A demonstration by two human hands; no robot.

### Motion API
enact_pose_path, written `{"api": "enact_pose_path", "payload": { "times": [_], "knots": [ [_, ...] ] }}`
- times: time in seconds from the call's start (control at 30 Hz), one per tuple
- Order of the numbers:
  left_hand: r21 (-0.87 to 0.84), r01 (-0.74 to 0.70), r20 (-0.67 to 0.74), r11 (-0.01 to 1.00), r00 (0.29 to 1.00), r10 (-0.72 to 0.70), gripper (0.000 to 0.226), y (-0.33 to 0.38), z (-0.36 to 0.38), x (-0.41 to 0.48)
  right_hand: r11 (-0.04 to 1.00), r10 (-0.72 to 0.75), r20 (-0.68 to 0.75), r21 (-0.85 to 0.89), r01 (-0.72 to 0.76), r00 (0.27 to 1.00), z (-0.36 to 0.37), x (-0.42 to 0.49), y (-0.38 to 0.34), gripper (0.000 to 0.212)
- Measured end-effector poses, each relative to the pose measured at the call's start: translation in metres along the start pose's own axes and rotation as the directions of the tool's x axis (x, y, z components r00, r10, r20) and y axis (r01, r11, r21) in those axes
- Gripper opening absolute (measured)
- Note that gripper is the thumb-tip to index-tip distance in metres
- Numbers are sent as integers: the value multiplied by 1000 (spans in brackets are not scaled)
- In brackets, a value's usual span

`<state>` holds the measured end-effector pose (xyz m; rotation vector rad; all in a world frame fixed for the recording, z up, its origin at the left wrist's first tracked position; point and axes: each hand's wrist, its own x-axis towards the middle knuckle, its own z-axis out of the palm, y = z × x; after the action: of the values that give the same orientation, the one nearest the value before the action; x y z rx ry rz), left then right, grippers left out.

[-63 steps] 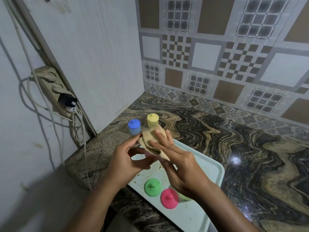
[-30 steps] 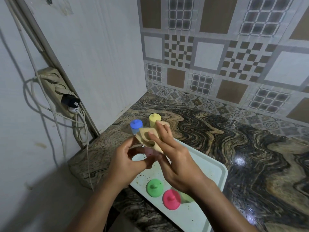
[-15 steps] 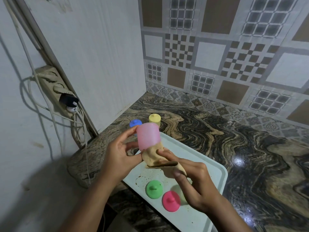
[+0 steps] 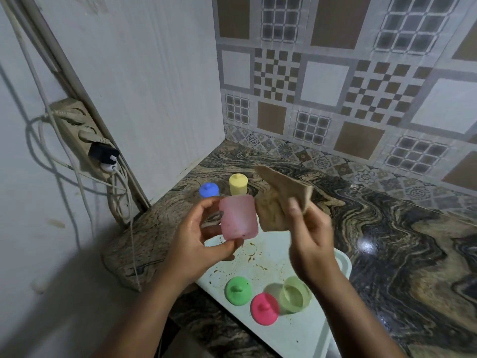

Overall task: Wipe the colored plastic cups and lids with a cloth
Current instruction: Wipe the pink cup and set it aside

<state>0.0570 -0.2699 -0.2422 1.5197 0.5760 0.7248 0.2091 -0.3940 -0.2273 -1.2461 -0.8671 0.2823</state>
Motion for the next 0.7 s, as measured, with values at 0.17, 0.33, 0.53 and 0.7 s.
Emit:
{"api": "enact_pose_path", "payload": {
  "times": [0.17, 0.33, 0.53, 0.7],
  "knots": [
    [47, 33, -31, 998, 999, -32, 67, -3, 8, -1, 878, -116, 366, -397, 268, 923, 17, 0, 12, 46],
    [151, 32, -53, 988, 998, -25, 56, -7, 1, -1, 868, -118, 485, -374, 328, 867, 16, -10, 33, 49],
    [116, 54, -130, 992, 991, -39, 75, -16, -11, 6, 891, -162, 474, -306, 334, 865, 5, -29, 31, 41],
    [123, 23, -135, 992, 991, -7, 72, -17, -18, 9, 951, -67, 450, -241, 193, 890, -12, -47, 45, 32]
  ]
}}
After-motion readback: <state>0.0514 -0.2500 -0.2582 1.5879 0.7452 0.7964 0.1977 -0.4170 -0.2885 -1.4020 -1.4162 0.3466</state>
